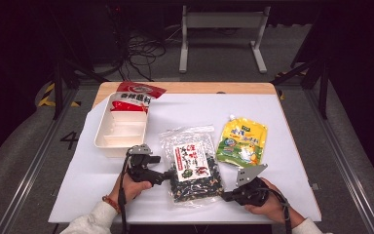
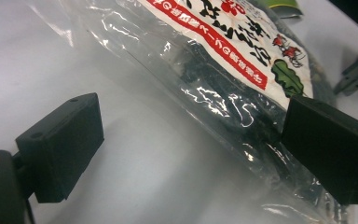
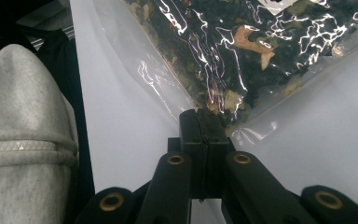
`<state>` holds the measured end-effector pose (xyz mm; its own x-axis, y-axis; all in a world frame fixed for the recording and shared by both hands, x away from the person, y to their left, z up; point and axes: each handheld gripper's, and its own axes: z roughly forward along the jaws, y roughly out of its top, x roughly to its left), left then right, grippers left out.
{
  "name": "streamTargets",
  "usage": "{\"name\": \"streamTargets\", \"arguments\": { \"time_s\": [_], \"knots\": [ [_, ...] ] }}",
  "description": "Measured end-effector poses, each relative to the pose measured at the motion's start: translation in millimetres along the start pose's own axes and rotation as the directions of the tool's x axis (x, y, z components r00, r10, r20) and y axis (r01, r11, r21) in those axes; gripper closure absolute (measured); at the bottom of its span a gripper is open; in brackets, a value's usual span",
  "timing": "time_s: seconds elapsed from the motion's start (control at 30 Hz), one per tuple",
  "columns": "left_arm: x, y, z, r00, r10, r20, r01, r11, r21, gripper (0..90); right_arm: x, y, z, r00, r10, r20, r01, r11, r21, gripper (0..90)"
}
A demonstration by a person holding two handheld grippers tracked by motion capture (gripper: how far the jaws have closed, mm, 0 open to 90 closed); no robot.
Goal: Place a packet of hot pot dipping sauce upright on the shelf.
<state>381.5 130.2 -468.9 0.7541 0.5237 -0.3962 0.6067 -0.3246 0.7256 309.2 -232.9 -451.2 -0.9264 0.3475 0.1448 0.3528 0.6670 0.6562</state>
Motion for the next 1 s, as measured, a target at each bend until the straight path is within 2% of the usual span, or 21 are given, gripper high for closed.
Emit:
{"name": "streamTargets", "arguments": {
  "time_s": [0.03, 0.07, 0.1, 0.13, 0.23, 0.27, 0.33, 0.4, 0.47, 0.57, 0.67, 0.73, 0.77, 0.8, 0.83, 0.87, 0.93, 0.97, 1.0],
  "knots": [
    [1.7, 1.5, 1.8, 0.9999, -0.011, 0.005, 0.011, 0.9999, 0.008, 5.6, 0.2, 0.6, 0.1, 1.0, -0.004, 0.001, 0.004, 1.0, 0.004, 90.0],
    [3.4, 4.3, 4.8, 0.999, -0.036, 0.028, 0.035, 0.9992, 0.017, 6.1, 0.2, 0.9, 0.1, 1.0, -0.005, 0.001, 0.005, 1.0, 0.007, 90.0],
    [3.6, 5.7, 6.4, 0.998, -0.04, 0.05, 0.038, 0.999, 0.024, 7.9, 0.5, 1.1, 0.1, 1.0, -0.006, 0.001, 0.006, 1.0, 0.008, 90.0],
    [3.6, 5.7, 6.4, 0.998, -0.04, 0.05, 0.038, 0.999, 0.024, 8.2, 0.5, 1.1, 0.1, 1.0, -0.006, 0.001, 0.006, 1.0, 0.008, 90.0],
    [0.5, 9.7, 13.2, 0.9961, -0.028, 0.084, 0.024, 0.9987, 0.044, 9.9, 1.6, 1.8, 0.4, 0.9998, -0.017, 0.009, 0.017, 1.0, 0.013, 90.0],
    [-1.3, 12.1, 17.9, 0.9932, -0.025, 0.114, 0.019, 0.9984, 0.053, 11.5, 2.2, 2.3, 0.4, 0.9996, -0.024, 0.013, 0.024, 1.0, 0.018, 90.0],
    [-2.0, 12.9, 19.3, 0.9919, -0.026, 0.125, 0.02, 0.9984, 0.053, 15.9, 2.3, 2.5, 0.5, 0.9995, -0.028, 0.014, 0.028, 0.999, 0.019, 90.0],
    [-1.3, 15.8, 24.0, 0.988, -0.029, 0.152, 0.02, 0.9981, 0.058, 18.9, 2.2, 2.7, 0.5, 0.9994, -0.032, 0.012, 0.032, 0.999, 0.02, 90.0],
    [-2.0, 19.6, 24.9, 0.9885, -0.029, 0.149, 0.022, 0.9987, 0.045, 26.9, 2.5, 2.6, 0.5, 0.9992, -0.038, 0.014, 0.038, 0.999, 0.019, 90.0],
    [-2.0, 23.2, 17.4, 0.9876, -0.012, 0.157, 0.015, 0.9997, -0.021, 43.0, 4.3, 2.5, 0.5, 0.9981, -0.057, 0.025, 0.056, 0.998, 0.019, 90.0],
    [-8.0, 25.3, 8.5, 0.9866, 0.042, 0.158, -0.03, 0.9968, -0.074, 57.3, 5.6, 2.7, 0.2, 0.9963, -0.077, 0.037, 0.077, 0.997, 0.02, 89.7],
    [-16.5, 28.5, 0.0, 0.9807, 0.103, 0.166, -0.083, 0.989, -0.123, 65.5, 7.1, 3.1, 0.1, 0.9954, -0.085, 0.044, 0.085, 0.996, 0.018, 88.1],
    [-20.8, 29.6, -3.1, 0.979, 0.119, 0.165, -0.096, 0.9855, -0.14, 68.9, 7.9, 3.1, 0.3, 0.9946, -0.092, 0.048, 0.092, 0.996, 0.013, 86.0],
    [-26.4, 31.0, -7.0, 0.9763, 0.145, 0.16, -0.119, 0.9796, -0.162, 71.6, 8.5, 3.3, 0.2, 0.9935, -0.099, 0.056, 0.099, 0.995, 0.009, 85.4],
    [-33.4, 33.0, -11.6, 0.9706, 0.184, 0.156, -0.153, 0.9697, -0.19, 74.1, 9.8, 3.9, -0.5, 0.9929, -0.101, 0.063, 0.101, 0.995, 0.005, 83.9],
    [-39.5, 34.8, -16.1, 0.9638, 0.217, 0.156, -0.182, 0.9605, -0.211, 76.5, 10.0, 4.7, -2.3, 0.9929, -0.101, 0.063, 0.102, 0.995, -0.012, 81.8],
    [-47.6, 36.7, -21.9, 0.9568, 0.257, 0.136, -0.222, 0.9475, -0.231, 78.6, 10.1, 6.4, -6.8, 0.9943, -0.077, 0.074, 0.082, 0.995, -0.059, 77.6],
    [-50.2, 36.9, -24.8, 0.9529, 0.27, 0.138, -0.233, 0.943, -0.238, 79.2, 9.6, 6.9, -9.0, 0.9942, -0.075, 0.076, 0.081, 0.994, -0.078, 74.1],
    [-51.5, 36.7, -26.3, 0.9516, 0.276, 0.135, -0.238, 0.9403, -0.243, 79.5, 9.0, 7.3, -11.8, 0.9942, -0.067, 0.083, 0.076, 0.991, -0.107, 70.6]
  ]
}}
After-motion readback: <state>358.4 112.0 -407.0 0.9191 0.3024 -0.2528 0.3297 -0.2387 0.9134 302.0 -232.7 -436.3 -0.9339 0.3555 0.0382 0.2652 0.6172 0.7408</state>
